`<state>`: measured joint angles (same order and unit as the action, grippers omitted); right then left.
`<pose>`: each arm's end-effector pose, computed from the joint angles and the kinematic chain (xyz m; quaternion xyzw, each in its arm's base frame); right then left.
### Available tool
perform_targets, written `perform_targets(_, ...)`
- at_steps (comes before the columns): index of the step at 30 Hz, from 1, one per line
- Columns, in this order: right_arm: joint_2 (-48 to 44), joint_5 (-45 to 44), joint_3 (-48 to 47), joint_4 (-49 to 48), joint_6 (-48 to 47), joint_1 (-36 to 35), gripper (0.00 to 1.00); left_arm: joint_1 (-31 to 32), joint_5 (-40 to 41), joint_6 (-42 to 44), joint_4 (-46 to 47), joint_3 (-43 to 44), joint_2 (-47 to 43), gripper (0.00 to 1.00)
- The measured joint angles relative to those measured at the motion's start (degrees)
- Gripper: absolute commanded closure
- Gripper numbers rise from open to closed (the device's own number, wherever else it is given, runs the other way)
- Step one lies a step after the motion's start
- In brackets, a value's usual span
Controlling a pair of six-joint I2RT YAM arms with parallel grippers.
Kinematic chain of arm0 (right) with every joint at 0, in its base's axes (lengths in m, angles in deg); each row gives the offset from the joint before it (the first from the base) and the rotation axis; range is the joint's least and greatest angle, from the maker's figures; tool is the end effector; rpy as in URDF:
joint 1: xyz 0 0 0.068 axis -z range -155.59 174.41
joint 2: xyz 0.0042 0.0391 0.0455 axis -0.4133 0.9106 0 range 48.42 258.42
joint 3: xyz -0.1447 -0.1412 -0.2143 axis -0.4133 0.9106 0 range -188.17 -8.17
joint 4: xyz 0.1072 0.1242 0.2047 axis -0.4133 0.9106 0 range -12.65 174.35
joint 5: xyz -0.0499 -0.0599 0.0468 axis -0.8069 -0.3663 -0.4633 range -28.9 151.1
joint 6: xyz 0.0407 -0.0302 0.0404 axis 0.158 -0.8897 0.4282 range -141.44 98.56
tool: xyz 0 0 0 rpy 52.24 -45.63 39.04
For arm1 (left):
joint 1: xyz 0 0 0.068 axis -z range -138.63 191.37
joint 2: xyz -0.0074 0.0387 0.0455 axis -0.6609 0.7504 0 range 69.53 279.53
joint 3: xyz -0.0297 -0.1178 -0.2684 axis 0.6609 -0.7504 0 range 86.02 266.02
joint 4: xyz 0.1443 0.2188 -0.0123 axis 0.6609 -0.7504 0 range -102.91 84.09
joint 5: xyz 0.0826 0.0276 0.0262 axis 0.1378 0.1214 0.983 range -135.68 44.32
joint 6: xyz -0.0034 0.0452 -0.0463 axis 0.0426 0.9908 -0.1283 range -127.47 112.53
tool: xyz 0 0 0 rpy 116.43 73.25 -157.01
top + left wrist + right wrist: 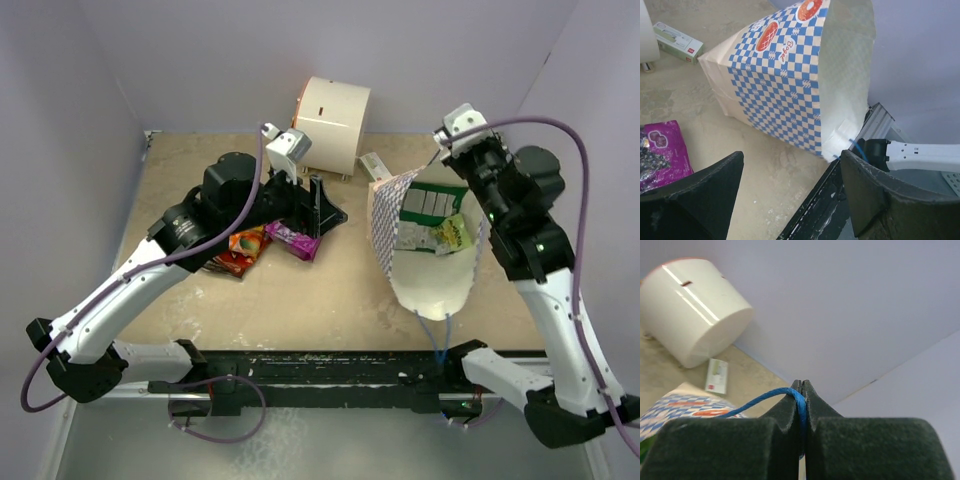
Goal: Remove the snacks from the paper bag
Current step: Adjust the paper bag at the center of the board.
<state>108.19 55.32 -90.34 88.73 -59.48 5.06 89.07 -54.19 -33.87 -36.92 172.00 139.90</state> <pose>0.1926 0.0622 0.5340 -0.2708 0.5758 -0.1568 0.7553 0.1723 -0.2003 0.4743 0.1908 0.7713 -0.4112 0.4467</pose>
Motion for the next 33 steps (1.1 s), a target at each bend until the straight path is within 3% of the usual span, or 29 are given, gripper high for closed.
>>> perform_targets(4,-8.37,6.54,6.16,1.77,9.14,-0.11,1.0,0.0,-0.59,0.02,0.07,0.0,0.02,0.25)
perform_targets(10,-18.23,17.88,19.23,1.64,21.35,-0.17,1.0,2.23,-1.97,-0.04,1.49,-0.48,1.36,0.25)
perform_targets(22,-16.06,23.41,19.85,3.43,26.82,-0.2,1.0,22.45,6.23,2.8,4.79,-2.1,8.94,0.18)
perform_targets(27,-16.5,20.37,19.8,3.63,27.71,-0.2,1.0,25.57,9.53,4.57,4.87,-1.44,11.65,0.13)
perform_targets(33,-10.69,3.17,14.4,0.59,23.45,0.0,1.0,25.44,14.51,4.72,5.11,-1.44,10.75,0.09)
